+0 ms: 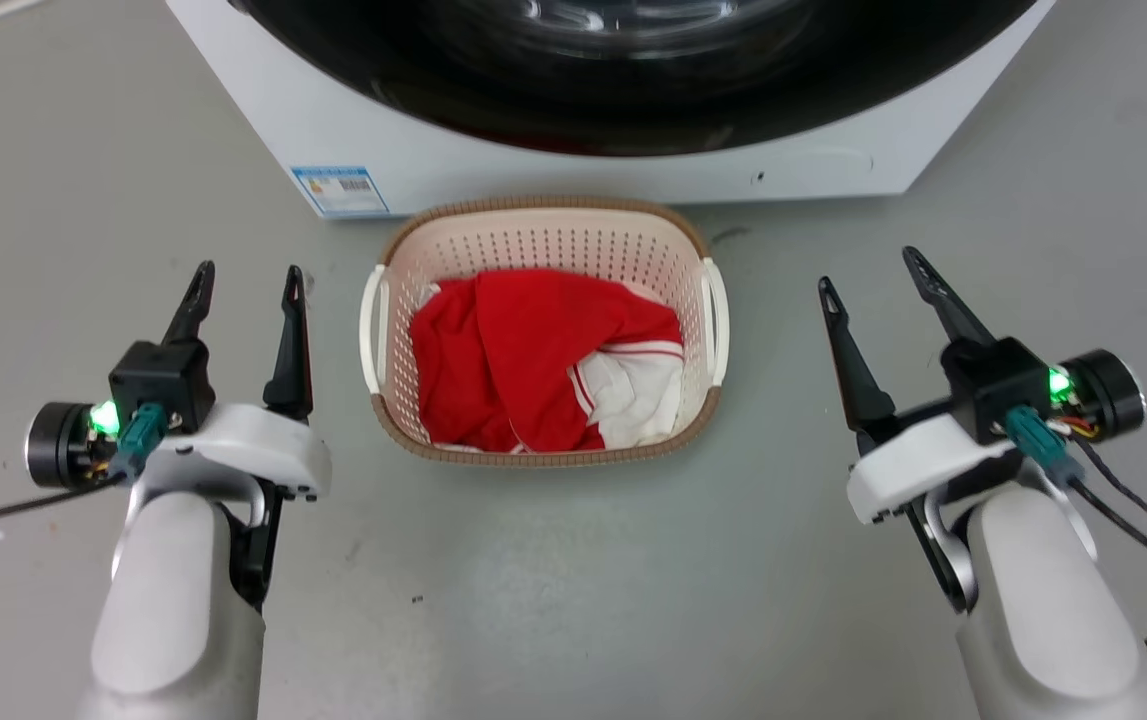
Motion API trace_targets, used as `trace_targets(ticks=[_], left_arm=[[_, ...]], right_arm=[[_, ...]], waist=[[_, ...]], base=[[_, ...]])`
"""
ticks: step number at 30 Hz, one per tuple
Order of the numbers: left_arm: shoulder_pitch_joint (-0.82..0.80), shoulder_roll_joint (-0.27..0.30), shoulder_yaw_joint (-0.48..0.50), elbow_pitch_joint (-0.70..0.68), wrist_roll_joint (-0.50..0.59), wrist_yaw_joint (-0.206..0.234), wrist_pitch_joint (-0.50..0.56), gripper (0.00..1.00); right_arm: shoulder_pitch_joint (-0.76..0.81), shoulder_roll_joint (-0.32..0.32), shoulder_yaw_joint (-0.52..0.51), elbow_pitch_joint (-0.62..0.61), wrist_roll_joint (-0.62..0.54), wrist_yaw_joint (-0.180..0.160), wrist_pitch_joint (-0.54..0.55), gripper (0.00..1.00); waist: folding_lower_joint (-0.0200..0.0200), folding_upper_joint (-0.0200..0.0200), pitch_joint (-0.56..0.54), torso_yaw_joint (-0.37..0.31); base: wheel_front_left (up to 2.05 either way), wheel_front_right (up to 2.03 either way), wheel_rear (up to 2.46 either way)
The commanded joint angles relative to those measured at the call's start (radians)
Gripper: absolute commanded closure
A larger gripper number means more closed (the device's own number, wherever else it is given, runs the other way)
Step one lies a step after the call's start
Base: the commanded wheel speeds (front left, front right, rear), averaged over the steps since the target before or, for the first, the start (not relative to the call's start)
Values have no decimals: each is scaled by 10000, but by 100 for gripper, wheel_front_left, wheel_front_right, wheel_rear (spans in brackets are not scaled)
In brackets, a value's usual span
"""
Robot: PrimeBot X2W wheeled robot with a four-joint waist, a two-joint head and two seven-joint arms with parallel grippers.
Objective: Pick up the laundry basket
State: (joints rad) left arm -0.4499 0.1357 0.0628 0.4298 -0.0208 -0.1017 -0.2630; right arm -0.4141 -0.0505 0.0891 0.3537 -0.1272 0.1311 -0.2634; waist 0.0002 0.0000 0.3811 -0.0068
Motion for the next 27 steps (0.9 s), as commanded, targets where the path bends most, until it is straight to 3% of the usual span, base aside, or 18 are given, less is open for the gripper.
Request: trace_targets(ticks=[1, 16, 27], left_arm=[[-256, 63, -58, 223, -13, -32, -28, 0], [-3999, 873, -1126, 4845, -435, -280, -12, 0], [-6337, 1211, -3107, 7002, -1952, -283, 1533, 0]], right_arm=[[-326, 4, 65, 226, -115, -7, -21, 0], [-3898, 5, 1297, 4762, 75, -7, -21, 0], [-6398, 1, 2732, 7981, 823, -8, 270, 0]], waist=[[-2, 0, 578, -85], [-2, 0, 2489, -179], [-2, 0, 3620, -74]], base=[[0, 0, 0], [0, 0, 0], [0, 0, 0]])
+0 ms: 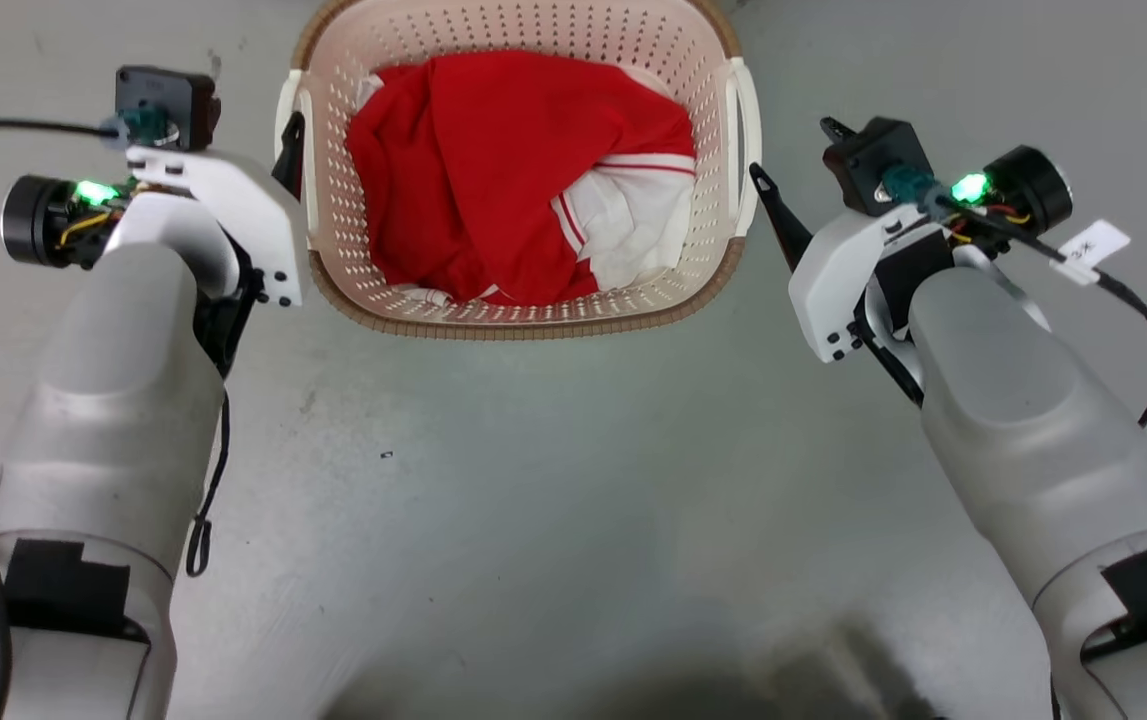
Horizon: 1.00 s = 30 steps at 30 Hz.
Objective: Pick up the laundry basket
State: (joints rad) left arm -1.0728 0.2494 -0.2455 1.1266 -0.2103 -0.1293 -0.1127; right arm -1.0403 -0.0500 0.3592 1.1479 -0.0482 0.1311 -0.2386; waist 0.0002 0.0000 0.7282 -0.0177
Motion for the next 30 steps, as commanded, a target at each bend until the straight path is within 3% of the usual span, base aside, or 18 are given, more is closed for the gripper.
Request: trace_targets(ticks=[1, 13, 30], left_arm=[[-239, 93, -208, 94, -238, -7, 182, 0], [-946, 334, -1927, 184, -2002, -8, 1341, 0], [-1302, 349, -3185, 427, -3331, -9, 1573, 0]], right_arm=[[-311, -5, 139, 209, 132, -7, 83, 0], [-1409, -5, 990, 1178, 1119, -8, 1161, 0], [-1725, -145, 1856, 1355, 2195, -8, 1907, 0]], waist=[[-2, 0, 228, 48], [-2, 0, 910, 174], [-2, 0, 1672, 272]], base=[[0, 0, 0], [0, 0, 0], [0, 0, 0]])
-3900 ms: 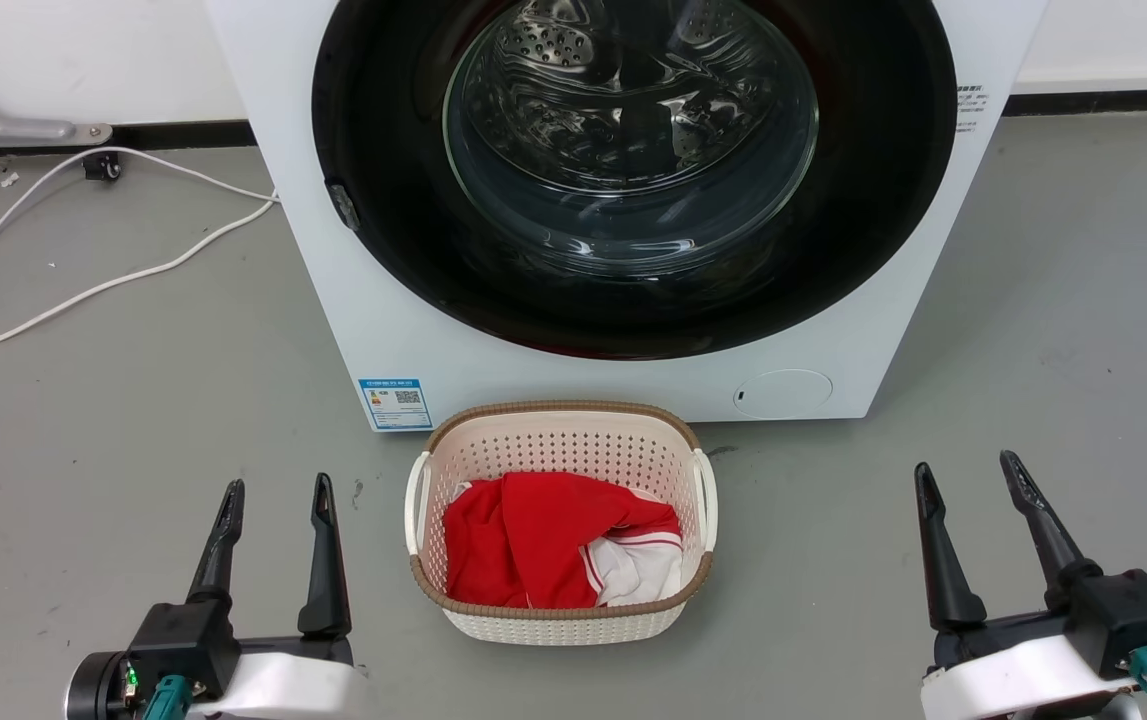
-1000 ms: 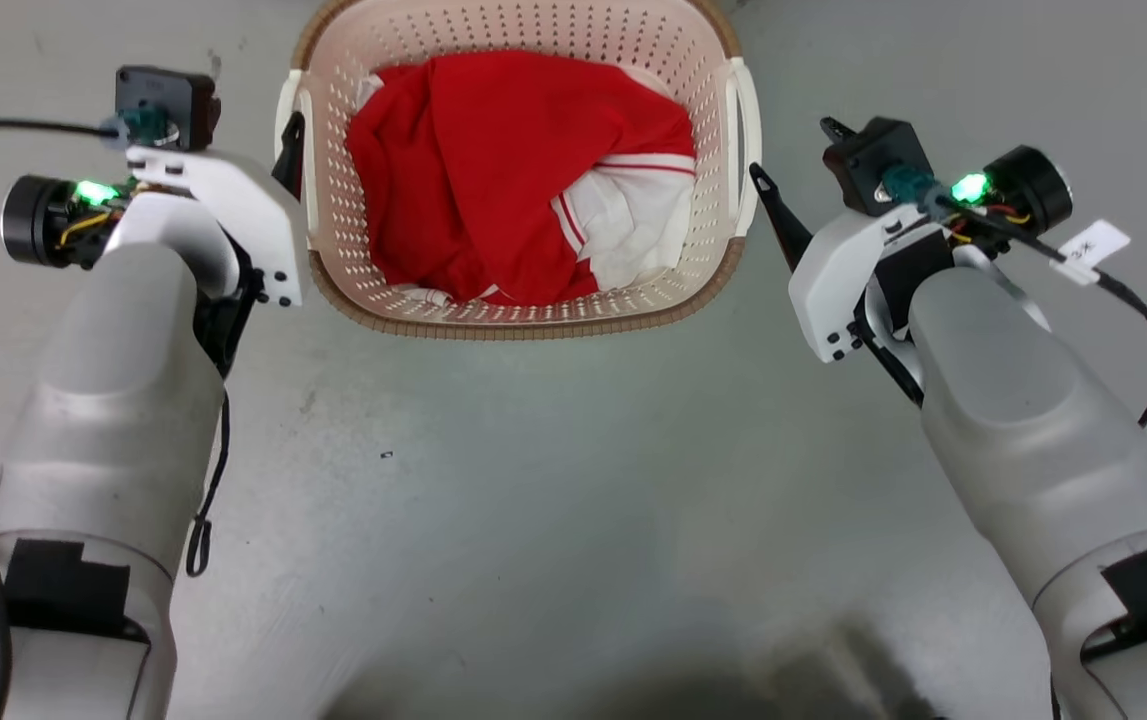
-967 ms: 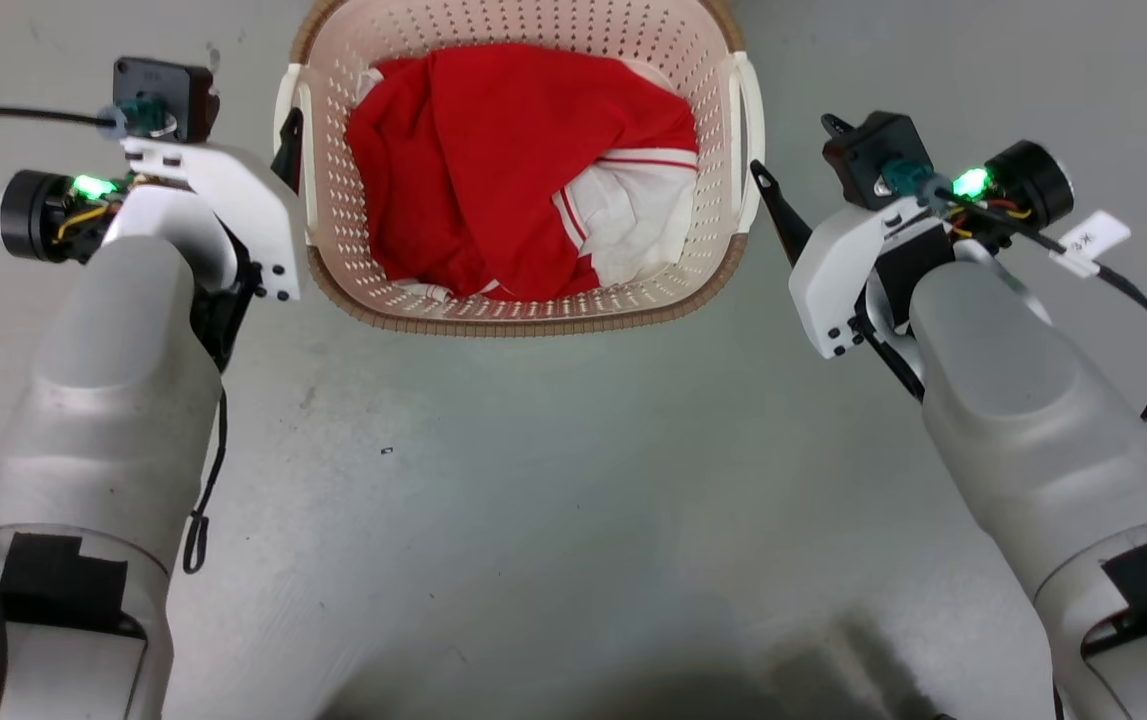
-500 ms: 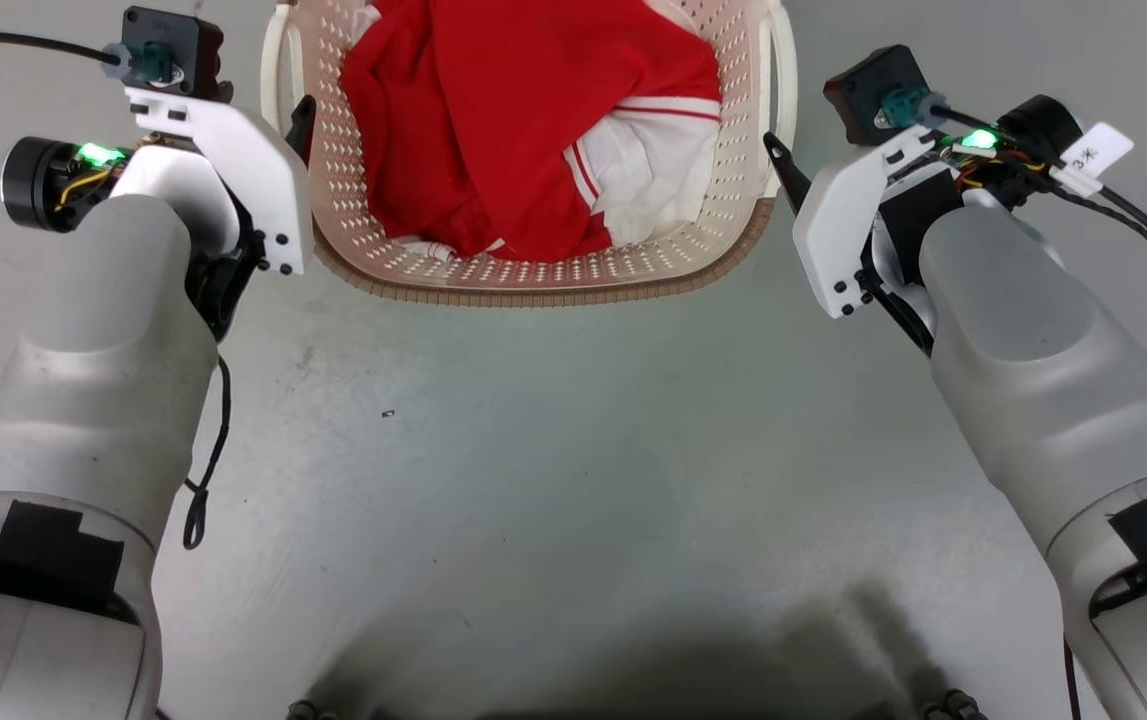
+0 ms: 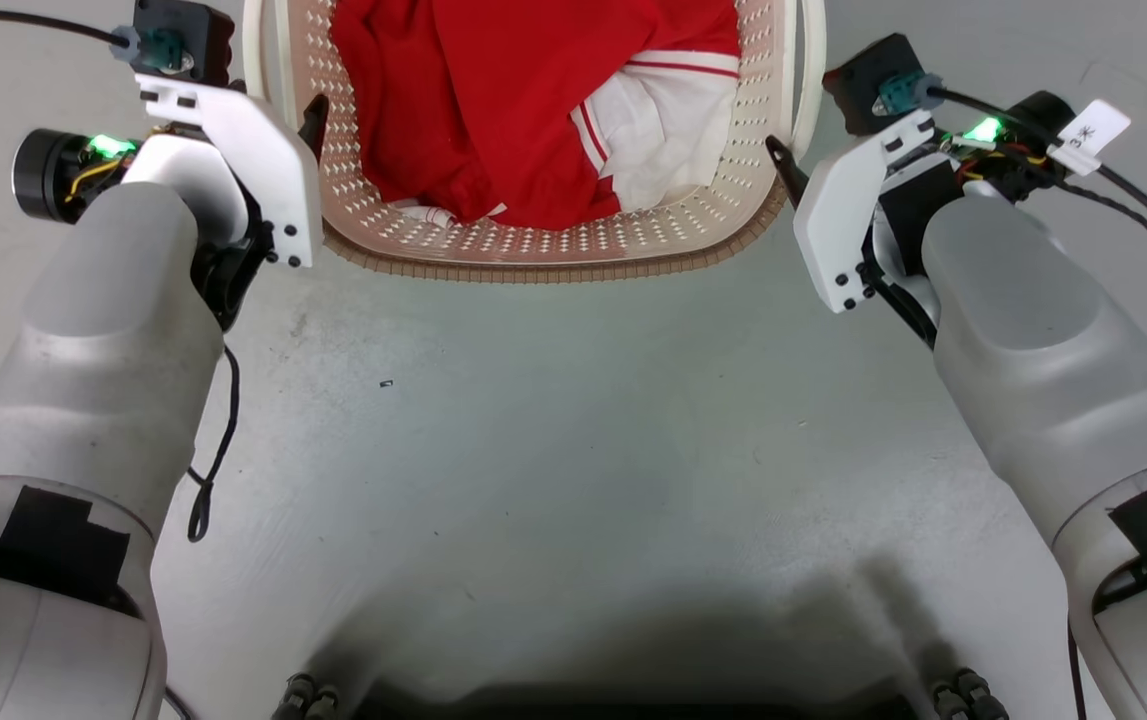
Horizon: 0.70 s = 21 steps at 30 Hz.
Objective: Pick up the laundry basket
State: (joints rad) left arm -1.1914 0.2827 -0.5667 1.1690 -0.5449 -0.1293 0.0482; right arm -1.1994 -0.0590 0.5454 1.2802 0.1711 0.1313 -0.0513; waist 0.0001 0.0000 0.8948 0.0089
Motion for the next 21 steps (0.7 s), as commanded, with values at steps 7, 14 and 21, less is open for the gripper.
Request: trace_targets(ticks=[7, 14, 21], left_arm=[[-357, -44, -409, 109, -326, -9, -117, 0], [-539, -29, -871, 305, -476, 12, -8, 100], [-218, -33, -1182, 457, -902, 10, 78, 100]], right_arm=[[-329, -145, 129, 64, 224, -12, -9, 0], [-423, -134, 178, 74, 282, -10, -37, 100], [-107, -60, 339, 81, 518, -9, 317, 100]], waist=[[-1, 0, 244, 50], [-1, 0, 274, 57], [-1, 0, -262, 13]], base=[[0, 0, 0], [0, 0, 0], [0, 0, 0]])
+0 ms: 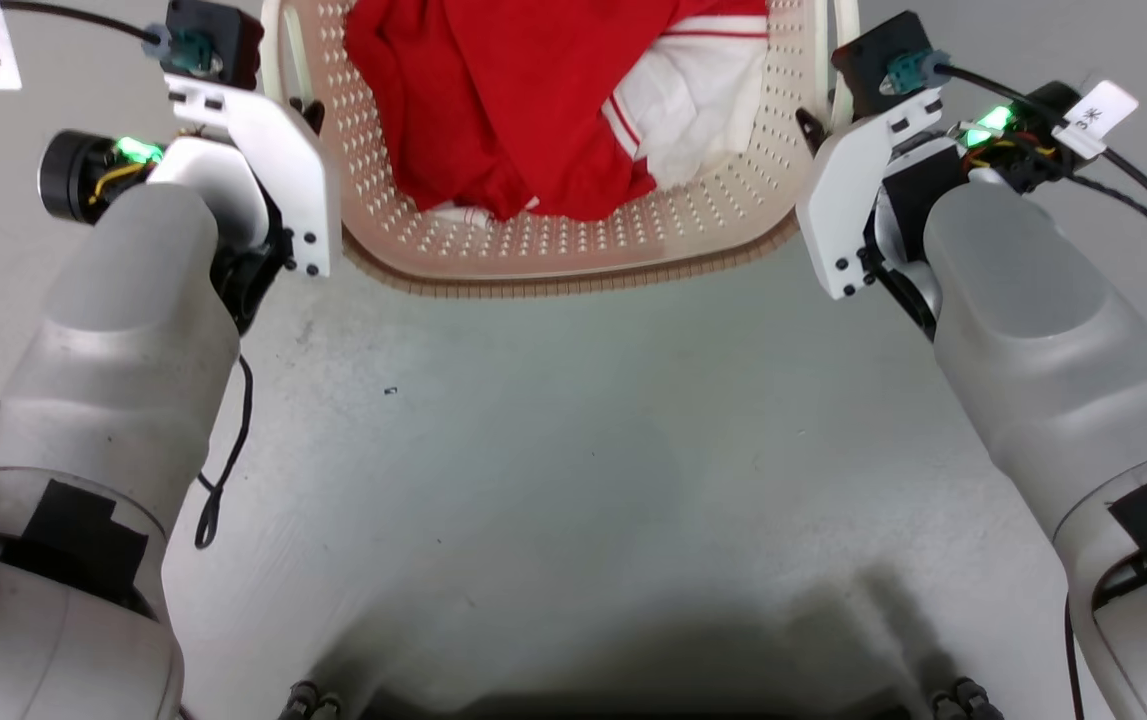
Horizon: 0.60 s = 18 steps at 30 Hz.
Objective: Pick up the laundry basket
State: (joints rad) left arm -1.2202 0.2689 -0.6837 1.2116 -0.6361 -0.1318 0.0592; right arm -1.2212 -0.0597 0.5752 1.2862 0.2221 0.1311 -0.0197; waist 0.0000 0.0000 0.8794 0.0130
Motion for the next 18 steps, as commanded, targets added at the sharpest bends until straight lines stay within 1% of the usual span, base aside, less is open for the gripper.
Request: trace_targets(ticks=[1, 8, 18], left_arm=[[119, 101, -59, 51, -47, 35, 15, 100], [584, -69, -580, -76, -504, 31, 681, 100], [1536, 180, -1329, -358, -1380, 27, 1505, 100]], right_arm=[[161, -39, 81, 24, 62, -7, 68, 100], [537, 56, 553, 19, 542, -5, 779, 100], [1378, 92, 1507, -212, 1563, -5, 1638, 100]], waist=[[0, 0, -222, -45], [0, 0, -1027, -44], [0, 0, -2520, -198]], base=[[0, 0, 0], [0, 0, 0], [0, 0, 0]])
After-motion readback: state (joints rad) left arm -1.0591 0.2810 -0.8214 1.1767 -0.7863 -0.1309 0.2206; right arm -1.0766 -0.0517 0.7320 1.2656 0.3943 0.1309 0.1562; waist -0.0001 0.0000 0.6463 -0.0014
